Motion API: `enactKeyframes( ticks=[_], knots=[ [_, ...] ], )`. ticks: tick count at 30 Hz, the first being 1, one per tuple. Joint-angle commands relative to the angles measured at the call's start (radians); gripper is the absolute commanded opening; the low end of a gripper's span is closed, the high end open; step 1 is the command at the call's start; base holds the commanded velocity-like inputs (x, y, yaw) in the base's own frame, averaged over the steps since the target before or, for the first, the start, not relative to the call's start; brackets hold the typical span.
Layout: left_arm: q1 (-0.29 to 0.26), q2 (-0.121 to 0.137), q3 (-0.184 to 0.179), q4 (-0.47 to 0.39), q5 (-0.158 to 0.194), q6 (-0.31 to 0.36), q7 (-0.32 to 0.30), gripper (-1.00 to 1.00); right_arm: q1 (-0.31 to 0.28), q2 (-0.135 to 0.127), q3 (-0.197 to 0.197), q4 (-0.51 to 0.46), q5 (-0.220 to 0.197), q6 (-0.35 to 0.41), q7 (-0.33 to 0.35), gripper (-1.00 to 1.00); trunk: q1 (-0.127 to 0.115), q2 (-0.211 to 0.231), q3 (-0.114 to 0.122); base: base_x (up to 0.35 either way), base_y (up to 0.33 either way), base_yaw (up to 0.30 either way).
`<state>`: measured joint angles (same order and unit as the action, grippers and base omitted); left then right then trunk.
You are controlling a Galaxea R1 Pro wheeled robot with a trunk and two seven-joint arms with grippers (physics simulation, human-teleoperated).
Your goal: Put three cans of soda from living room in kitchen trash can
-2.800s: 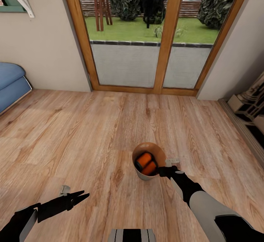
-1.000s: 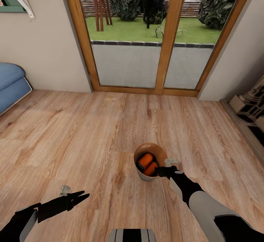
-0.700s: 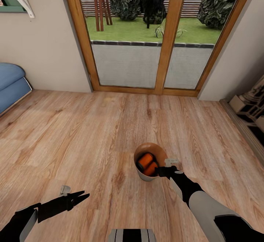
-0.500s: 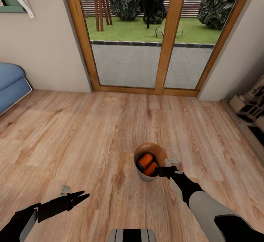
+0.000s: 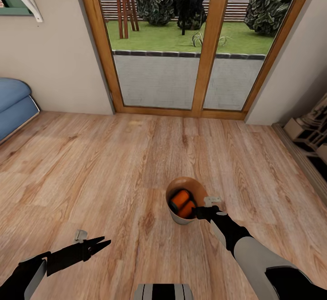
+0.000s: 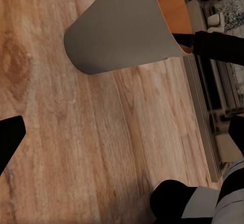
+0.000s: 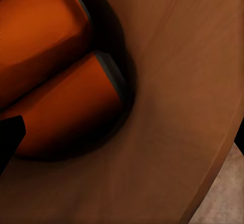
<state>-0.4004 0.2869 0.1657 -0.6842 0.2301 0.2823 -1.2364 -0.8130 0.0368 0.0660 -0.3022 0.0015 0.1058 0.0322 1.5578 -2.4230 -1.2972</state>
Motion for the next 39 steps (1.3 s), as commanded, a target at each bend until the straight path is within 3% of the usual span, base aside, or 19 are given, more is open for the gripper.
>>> enactKeyframes(
  ticks=[1,17,25,35,39],
  knots=[
    [0.000,0.000,0.000,0.000,0.000,0.000,0.000,1.00,0.000,0.000,0.000,0.000,0.000,0.000,0.000,1.00,0.000,0.000,0.000,0.000,0.000,0.000],
    [0.000,0.000,0.000,0.000,0.000,0.000,0.000,1.00,0.000,0.001,0.000,0.000,0.000,0.000,0.000,1.00,0.000,0.000,0.000,0.000,0.000,0.000],
    [0.000,0.000,-0.001,-0.001,0.000,0.000,0.000,1.00,0.000,0.001,0.000,0.000,0.000,0.000,0.000,1.00,-0.031,0.056,0.025,0.000,0.000,0.000],
    [0.000,0.000,0.000,-0.001,0.000,0.000,0.000,1.00,0.000,0.002,0.000,0.000,0.000,0.000,0.000,1.00,-0.031,0.056,0.025,0.000,0.000,0.000],
    [0.000,0.000,-0.001,-0.001,0.000,0.000,0.000,1.00,0.000,0.002,0.000,0.000,0.000,0.000,0.000,1.00,-0.046,0.084,0.038,0.000,0.000,0.000]
  ],
)
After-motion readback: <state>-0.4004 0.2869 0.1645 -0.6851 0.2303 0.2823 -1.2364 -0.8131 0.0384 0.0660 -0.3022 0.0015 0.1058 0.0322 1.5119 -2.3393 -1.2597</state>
